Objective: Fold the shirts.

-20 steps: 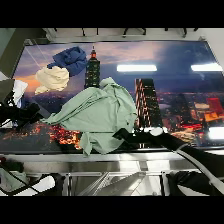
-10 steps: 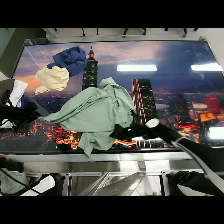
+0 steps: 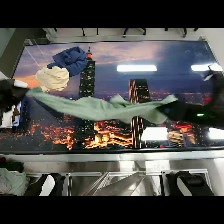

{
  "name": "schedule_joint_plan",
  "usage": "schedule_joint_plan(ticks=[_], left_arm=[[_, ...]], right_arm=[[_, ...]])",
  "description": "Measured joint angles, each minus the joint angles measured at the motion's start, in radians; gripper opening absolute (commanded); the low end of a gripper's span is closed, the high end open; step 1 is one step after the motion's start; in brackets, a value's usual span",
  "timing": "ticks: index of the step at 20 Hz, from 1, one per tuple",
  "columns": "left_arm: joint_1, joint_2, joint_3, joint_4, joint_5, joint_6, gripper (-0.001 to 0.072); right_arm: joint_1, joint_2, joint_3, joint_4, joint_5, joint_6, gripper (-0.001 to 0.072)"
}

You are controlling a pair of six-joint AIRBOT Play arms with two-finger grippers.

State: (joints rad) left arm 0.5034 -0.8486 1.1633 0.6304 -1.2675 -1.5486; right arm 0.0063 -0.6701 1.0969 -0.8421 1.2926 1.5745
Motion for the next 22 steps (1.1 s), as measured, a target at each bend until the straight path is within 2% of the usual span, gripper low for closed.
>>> schedule_joint_plan(ticks=[3,6,10,13,15,17,20,22], left_arm=[[-0.03,0.08,0.227,-0.018,-0.008,0.009,0.001],[-0.042,0.078,0.587,0.088,-0.072,-0.013,0.001],[-0.047,-0.045,1.072,0.226,-0.272,-0.086,0.001],[-0.047,-0.117,1.199,0.275,-0.422,-0.146,0.001],[-0.047,-0.114,1.087,0.295,-0.473,-0.161,0.001],[-0.052,-0.075,0.832,0.309,-0.432,-0.144,0.001],[-0.105,-0.034,0.396,0.34,-0.219,-0.097,0.001],[-0.166,-0.071,0.162,0.361,-0.05,-0.07,0.0011]], right_arm=[[-0.034,-0.001,0.247,-0.069,0.082,0.003,0.0018],[-0.047,-0.034,0.485,-0.114,0.148,0.012,0.0018],[-0.052,-0.101,0.775,-0.143,0.206,0.043,0.0019],[-0.053,-0.175,0.908,-0.196,0.232,0.06,0.002],[-0.054,-0.229,0.903,-0.234,0.249,0.066,0.002],[-0.054,-0.29,0.84,-0.252,0.238,0.068,0.002],[-0.047,-0.397,0.697,-0.247,0.126,0.07,0.002],[-0.031,-0.495,0.611,-0.238,0.026,0.042,0.002]])
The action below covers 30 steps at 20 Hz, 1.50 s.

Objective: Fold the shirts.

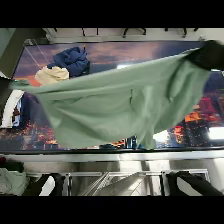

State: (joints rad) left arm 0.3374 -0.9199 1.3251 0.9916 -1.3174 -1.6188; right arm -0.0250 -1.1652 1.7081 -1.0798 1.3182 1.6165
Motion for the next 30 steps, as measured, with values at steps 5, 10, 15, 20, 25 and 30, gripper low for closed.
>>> schedule_joint_plan(ticks=[5,10,15,20,25,30], left_arm=[[-0.121,-0.301,-0.179,0.04,0.249,0.065,0.0012],[-0.166,-0.576,-0.033,0.052,0.269,0.139,0.0066],[-0.153,-0.678,0.146,0.063,0.162,0.174,0.0701],[-0.071,-0.617,0.082,0.139,-0.053,0.193,0.07],[-0.005,-0.45,-0.34,0.163,-0.081,0.27,0.07],[0.01,-0.446,-0.576,0.03,0.029,0.423,0.07]], right_arm=[[0.064,-0.313,-0.087,0.081,-0.184,-0.128,0.002],[0.081,-0.523,-0.103,0.227,-0.36,-0.172,0.0621],[0.055,-0.567,-0.093,0.305,-0.418,-0.214,0.0701],[-0.065,-0.509,-0.07,0.323,-0.159,-0.236,0.07],[-0.116,-0.402,-0.066,0.333,0.031,-0.254,0.0699],[-0.082,-0.304,-0.066,0.343,0.085,-0.245,0.0699]])
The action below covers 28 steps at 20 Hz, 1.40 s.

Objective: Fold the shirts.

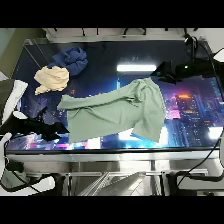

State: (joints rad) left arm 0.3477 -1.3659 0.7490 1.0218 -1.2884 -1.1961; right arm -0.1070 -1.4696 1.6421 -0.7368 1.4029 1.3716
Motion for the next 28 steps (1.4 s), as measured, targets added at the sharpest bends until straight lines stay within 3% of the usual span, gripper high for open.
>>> schedule_joint_plan(ticks=[2,3,5,6,7,8,14,20,24,28], left_arm=[[0.002,-0.044,-0.026,-0.074,0.004,0.051,0.07],[0.001,-0.073,-0.032,-0.113,0.003,0.074,0.0594],[-0.001,-0.126,-0.042,-0.173,-0.007,0.123,0.0591],[-0.005,-0.148,-0.045,-0.202,-0.029,0.146,0.0552],[-0.009,-0.161,-0.047,-0.214,-0.032,0.162,0.0107],[-0.016,-0.171,-0.05,-0.208,-0.003,0.177,0.0012],[-0.027,-0.054,-0.051,-0.208,0.002,0.18,0.0011],[0.084,0.237,-0.052,-0.11,-0.098,0.011,0.0011],[0.124,0.346,-0.052,-0.037,-0.119,-0.117,0.0012],[0.135,0.394,-0.032,-0.008,-0.122,-0.175,0.0011]], right_arm=[[0.008,0.035,0.0,0.001,0.007,0.011,0.0699],[0.013,0.053,0.0,0.008,0.007,0.018,0.0699],[0.018,0.08,0.0,0.009,0.014,0.027,0.0699],[0.019,0.092,0.0,0.009,0.014,0.034,0.0699],[0.019,0.1,0.0,0.008,0.014,0.034,0.0699],[0.019,0.106,0.0,0.003,0.014,0.039,0.0699],[0.02,0.12,-0.023,-0.157,0.031,0.049,0.0699],[-0.074,0.121,-0.286,-0.282,0.034,0.018,0.0699],[-0.164,0.121,-0.525,-0.263,-0.009,-0.046,0.0699],[-0.204,0.105,-0.68,-0.218,-0.096,-0.12,0.0699]])
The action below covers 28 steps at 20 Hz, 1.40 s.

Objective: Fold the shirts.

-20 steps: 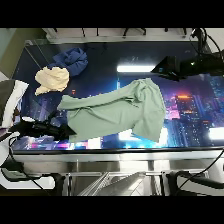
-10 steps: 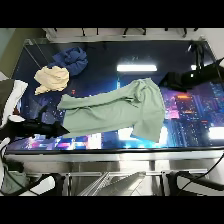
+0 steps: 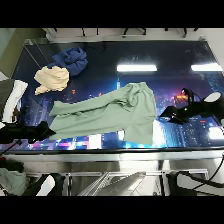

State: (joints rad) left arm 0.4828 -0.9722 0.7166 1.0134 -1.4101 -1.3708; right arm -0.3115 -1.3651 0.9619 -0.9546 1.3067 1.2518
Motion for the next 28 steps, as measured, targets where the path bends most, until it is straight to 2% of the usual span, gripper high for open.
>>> schedule_joint_plan(ticks=[3,4,8,12,13,14,15,20,23,28], left_arm=[[0.003,0.013,0.052,0.008,0.009,-0.013,0.0011],[0.003,0.015,0.074,0.009,0.012,-0.017,0.0011],[0.003,0.019,0.14,0.016,0.019,-0.021,0.0011],[0.003,0.019,0.15,0.016,0.021,-0.008,0.0011],[0.003,0.019,0.147,0.016,0.021,-0.007,0.0011],[0.003,0.019,0.146,0.016,0.018,-0.004,0.0011],[0.003,0.019,0.146,0.016,0.018,-0.001,0.001],[0.002,0.024,0.197,0.06,0.024,-0.004,0.001],[-0.038,0.06,0.262,0.122,0.057,-0.025,0.0009],[-0.253,0.145,0.413,0.381,0.06,-0.081,0.001]], right_arm=[[-0.011,-0.064,-0.041,0.097,-0.076,-0.06,0.067],[-0.013,-0.089,-0.047,0.139,-0.097,-0.082,0.0588],[0.004,-0.188,-0.06,0.28,-0.13,-0.147,0.0584],[0.05,-0.239,-0.062,0.333,-0.147,-0.159,0.0569],[0.071,-0.245,-0.063,0.339,-0.155,-0.161,0.0542],[0.091,-0.248,-0.063,0.338,-0.163,-0.161,0.03],[0.11,-0.253,-0.064,0.33,-0.173,-0.161,0.0019],[0.124,-0.154,-0.065,0.299,-0.154,-0.159,0.0018],[0.117,0.056,-0.048,0.252,-0.115,-0.113,0.0018],[0.114,0.452,0.111,0.164,-0.045,0.048,0.0018]])
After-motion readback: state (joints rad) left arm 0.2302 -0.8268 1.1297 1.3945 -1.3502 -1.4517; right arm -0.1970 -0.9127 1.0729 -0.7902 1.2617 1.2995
